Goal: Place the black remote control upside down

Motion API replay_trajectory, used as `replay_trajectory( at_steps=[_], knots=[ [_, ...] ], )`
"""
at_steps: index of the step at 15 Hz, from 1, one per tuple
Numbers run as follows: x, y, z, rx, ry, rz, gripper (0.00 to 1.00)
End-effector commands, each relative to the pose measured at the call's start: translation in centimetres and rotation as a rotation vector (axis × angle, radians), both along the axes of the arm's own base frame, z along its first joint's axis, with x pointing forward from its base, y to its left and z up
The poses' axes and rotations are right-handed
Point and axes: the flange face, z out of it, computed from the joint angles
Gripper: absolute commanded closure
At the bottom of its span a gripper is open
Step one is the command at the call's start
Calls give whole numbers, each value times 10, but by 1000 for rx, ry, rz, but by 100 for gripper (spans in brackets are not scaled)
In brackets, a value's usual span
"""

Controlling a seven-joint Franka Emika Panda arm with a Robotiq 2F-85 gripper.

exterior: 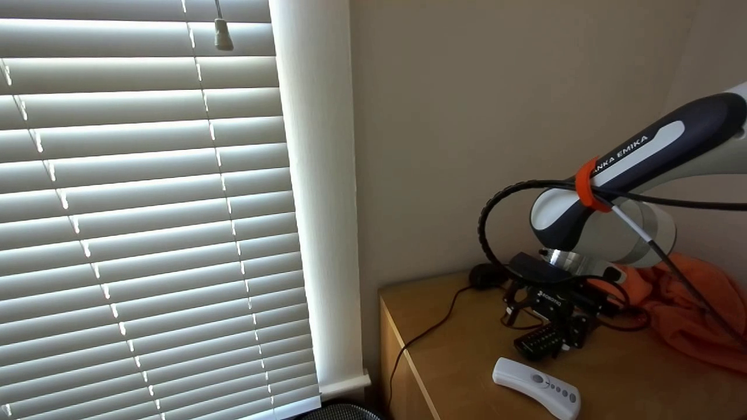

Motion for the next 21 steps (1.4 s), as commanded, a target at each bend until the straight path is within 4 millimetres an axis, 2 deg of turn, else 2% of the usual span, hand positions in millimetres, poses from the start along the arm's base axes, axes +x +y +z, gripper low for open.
replay_trajectory(
  at_steps=[1, 2, 4, 7, 8, 12, 17, 21],
  knots=[
    [11, 2, -11, 49, 55, 13, 0],
    [12, 3, -12, 58, 68, 18, 0],
    [14, 3, -14, 68, 99, 28, 27],
    [17, 4, -16, 73, 129, 33, 51],
    [19, 3, -16, 76, 137, 32, 19],
    [21, 2, -15, 85, 156, 39, 0],
    [18, -7, -9, 82, 140, 48, 0],
    [7, -15, 4, 84, 119, 85, 0]
  ],
)
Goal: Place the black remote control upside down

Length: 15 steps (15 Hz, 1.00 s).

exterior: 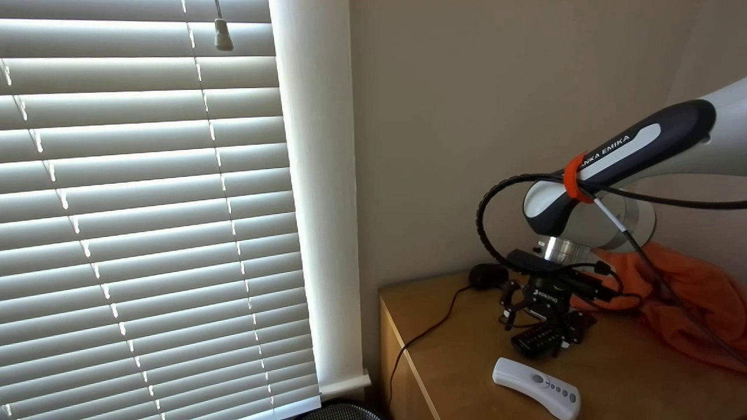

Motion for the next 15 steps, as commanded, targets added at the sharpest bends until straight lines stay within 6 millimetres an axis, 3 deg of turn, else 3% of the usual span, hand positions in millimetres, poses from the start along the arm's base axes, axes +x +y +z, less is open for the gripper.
replay_trajectory(
  at_steps=[1, 10, 15],
  knots=[
    [-15, -11, 16, 6, -21, 30, 0],
    [-54, -34, 63, 3, -71, 49, 0],
    [-76, -34, 56, 16, 36, 100, 0]
  ],
)
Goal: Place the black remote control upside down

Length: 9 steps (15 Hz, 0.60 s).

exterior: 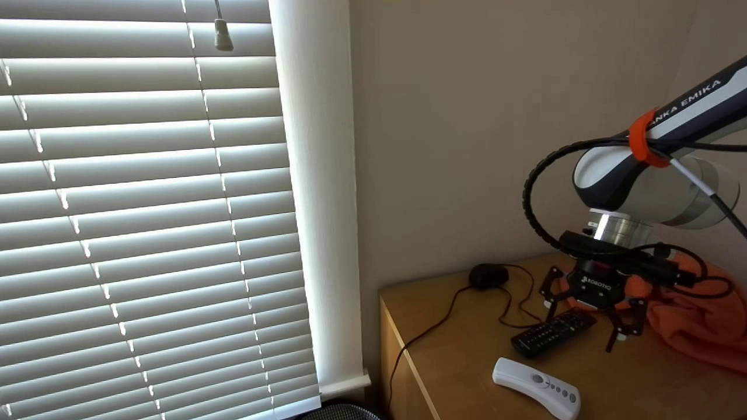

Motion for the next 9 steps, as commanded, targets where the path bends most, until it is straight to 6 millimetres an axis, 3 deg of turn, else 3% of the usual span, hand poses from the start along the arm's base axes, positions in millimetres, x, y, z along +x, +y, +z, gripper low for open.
replay_trajectory(
  at_steps=[1, 9],
  knots=[
    [-18, 0, -8, 3, 78, 40, 0],
    [12, 12, -37, 24, 14, -13, 0]
  ],
)
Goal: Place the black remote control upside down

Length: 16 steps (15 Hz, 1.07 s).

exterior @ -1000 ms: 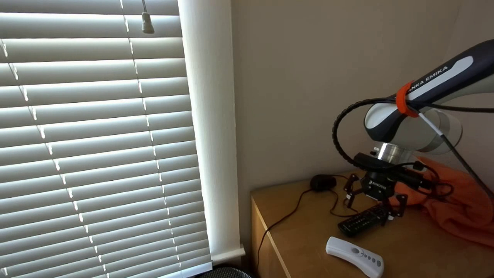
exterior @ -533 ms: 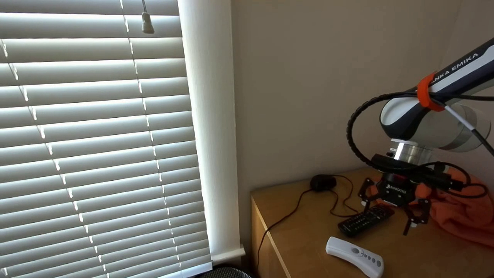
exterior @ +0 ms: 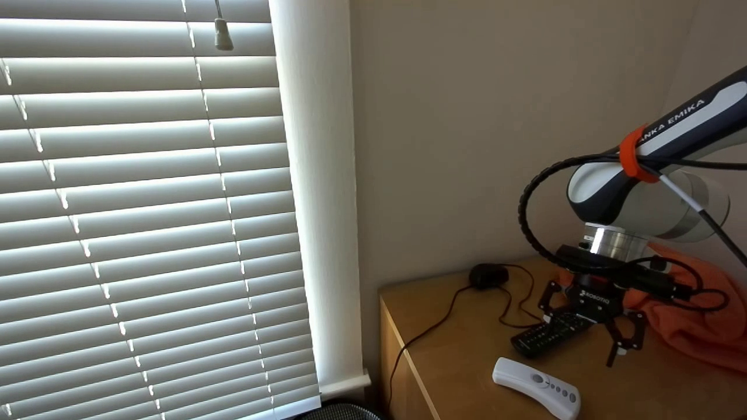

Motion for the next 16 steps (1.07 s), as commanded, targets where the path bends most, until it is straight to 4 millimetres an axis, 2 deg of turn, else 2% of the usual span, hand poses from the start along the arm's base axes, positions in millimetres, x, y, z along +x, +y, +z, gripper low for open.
replay_trajectory(
  at_steps=[1, 7, 14, 15, 16],
  knots=[
    [21, 8, -15, 13, -48, -19, 0],
    [50, 13, -26, -12, -102, -32, 0],
    [64, 24, -39, -7, -90, -10, 0],
    [66, 25, -41, -8, -89, -5, 4],
    [67, 27, -42, -6, -89, -2, 27]
  ],
)
